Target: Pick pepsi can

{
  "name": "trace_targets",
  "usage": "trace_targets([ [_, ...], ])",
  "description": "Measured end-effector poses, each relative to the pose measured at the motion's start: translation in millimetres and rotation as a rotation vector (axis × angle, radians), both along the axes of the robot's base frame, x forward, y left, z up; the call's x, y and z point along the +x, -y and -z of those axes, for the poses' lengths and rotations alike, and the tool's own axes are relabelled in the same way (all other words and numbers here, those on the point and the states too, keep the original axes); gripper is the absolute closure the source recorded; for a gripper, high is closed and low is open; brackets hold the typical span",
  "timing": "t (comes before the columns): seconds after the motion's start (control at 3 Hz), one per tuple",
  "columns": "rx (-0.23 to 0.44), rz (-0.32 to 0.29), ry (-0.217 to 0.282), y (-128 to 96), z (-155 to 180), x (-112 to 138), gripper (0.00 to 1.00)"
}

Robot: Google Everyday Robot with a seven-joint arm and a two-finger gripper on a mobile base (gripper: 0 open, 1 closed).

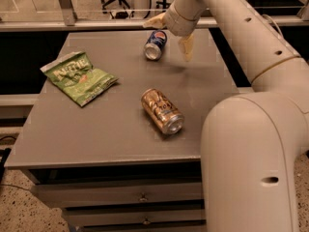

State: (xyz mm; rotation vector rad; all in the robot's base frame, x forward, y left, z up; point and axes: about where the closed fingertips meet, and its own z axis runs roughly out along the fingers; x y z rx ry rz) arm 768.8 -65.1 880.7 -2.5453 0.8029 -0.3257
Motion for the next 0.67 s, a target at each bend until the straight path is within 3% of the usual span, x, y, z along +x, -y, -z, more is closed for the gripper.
trace_targets([
  [0.67,-0.194,-0.15,0.143,-17,6,25,0.0],
])
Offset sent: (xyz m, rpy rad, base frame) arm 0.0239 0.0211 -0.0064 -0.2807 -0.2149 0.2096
